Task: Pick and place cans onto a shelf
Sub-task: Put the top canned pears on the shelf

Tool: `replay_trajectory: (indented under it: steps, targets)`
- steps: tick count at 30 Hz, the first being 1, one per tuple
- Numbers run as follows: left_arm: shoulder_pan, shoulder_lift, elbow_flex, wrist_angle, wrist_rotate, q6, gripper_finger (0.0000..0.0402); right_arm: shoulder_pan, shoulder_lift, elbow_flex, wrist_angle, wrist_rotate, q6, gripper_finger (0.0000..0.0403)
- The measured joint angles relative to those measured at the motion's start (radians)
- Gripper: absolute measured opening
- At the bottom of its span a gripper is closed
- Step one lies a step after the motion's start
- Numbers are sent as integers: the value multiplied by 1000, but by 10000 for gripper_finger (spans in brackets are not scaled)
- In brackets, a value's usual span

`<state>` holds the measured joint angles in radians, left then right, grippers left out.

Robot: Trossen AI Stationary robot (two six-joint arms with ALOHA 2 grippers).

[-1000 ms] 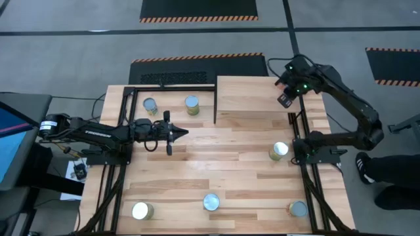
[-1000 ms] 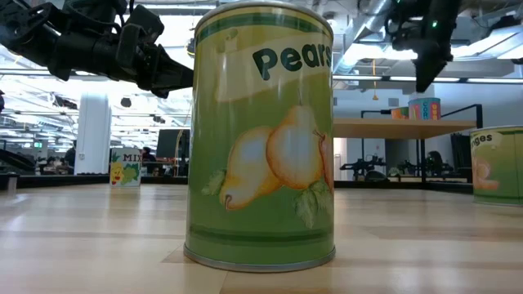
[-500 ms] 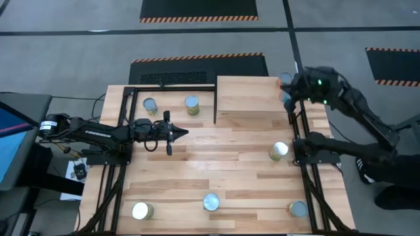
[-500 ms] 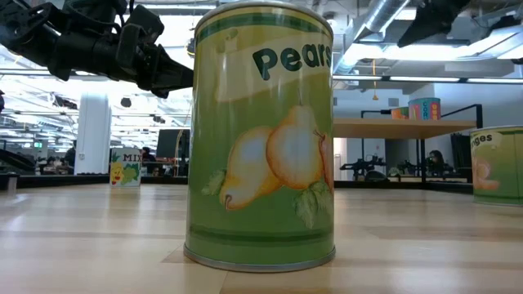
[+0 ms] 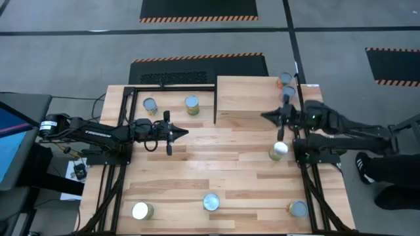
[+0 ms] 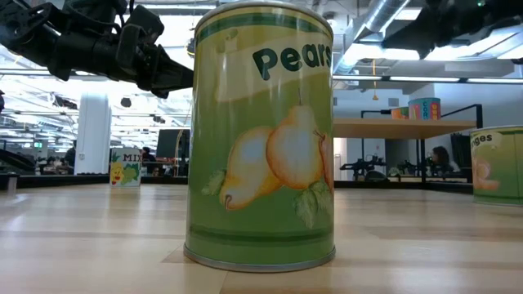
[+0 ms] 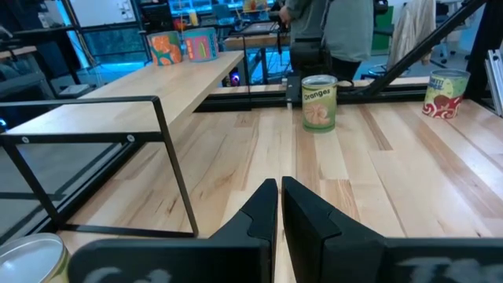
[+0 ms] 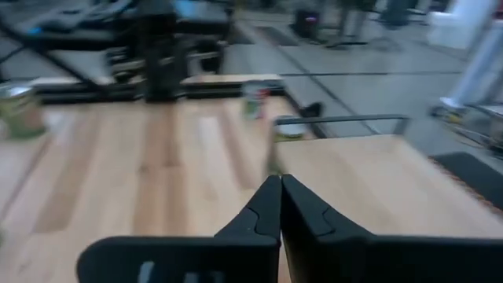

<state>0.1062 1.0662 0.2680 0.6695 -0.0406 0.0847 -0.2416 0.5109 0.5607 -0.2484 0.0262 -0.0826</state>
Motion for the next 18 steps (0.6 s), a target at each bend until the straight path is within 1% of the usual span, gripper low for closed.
replay_trajectory:
  steps: [2, 6, 9, 11, 14, 18]
  targets:
    - [0, 0, 0, -1, 0, 0, 12, 68, 13, -7, 5, 39, 2, 31]
    - [0, 0, 0, -1, 0, 22, 12, 216, 62, 7, -37, 217, 60, 39]
    - [0, 0, 0, -1, 0, 29, 12, 318, 117, 41, -119, 320, 150, 43]
    - [0, 0, 0, -1, -1, 29, 12, 374, 158, 58, -160, 370, 223, 46]
    - [0, 0, 0, -1, 0, 29, 12, 444, 234, 61, -157, 395, 295, 50]
    - [0, 0, 0, -1, -4, 36, 12, 504, 359, 63, -75, 396, 350, 57]
